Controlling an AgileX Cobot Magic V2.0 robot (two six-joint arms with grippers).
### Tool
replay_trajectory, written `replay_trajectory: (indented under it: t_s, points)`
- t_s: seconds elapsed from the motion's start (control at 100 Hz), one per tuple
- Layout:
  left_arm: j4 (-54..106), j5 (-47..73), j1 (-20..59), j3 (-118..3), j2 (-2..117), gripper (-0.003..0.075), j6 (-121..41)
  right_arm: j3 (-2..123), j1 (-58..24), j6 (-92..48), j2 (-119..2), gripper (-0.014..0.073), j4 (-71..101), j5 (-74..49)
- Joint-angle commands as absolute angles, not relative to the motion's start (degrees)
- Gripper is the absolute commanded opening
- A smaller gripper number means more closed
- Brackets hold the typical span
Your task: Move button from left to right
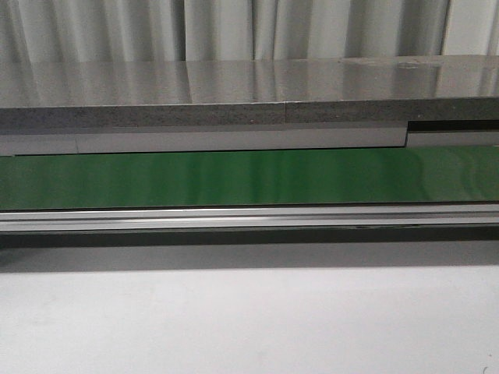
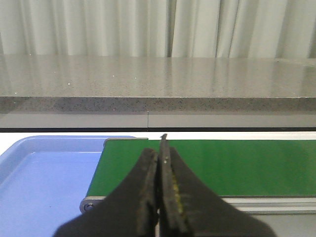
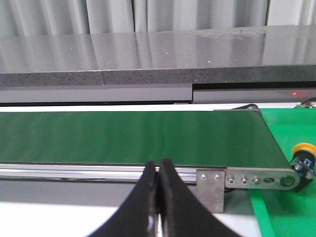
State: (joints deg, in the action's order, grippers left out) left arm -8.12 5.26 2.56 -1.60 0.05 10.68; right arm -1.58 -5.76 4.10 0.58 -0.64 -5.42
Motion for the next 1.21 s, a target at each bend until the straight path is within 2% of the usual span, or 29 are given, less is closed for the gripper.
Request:
replay_trajectory:
  t_s: [0.0,0.3,1.2]
  points:
    - [-8.27,0.0,2.44,-1.15,-2.25,-0.002,11.28,-0.72,-5.86,4.26,1.69,-0.0067,-1.19,-0.54]
    - [-8.3,-3.02,2.44,3.06,-2.13,-0.002,11.28,-0.72,-5.86,4.26,1.69,-0.0067,-1.19,-0.6]
    - [-8.3,-2.88,2.44,3.07,-2.13,-0.002,11.28,-0.72,-5.86,4.26,1.69,-0.0067,-1.19,-0.6]
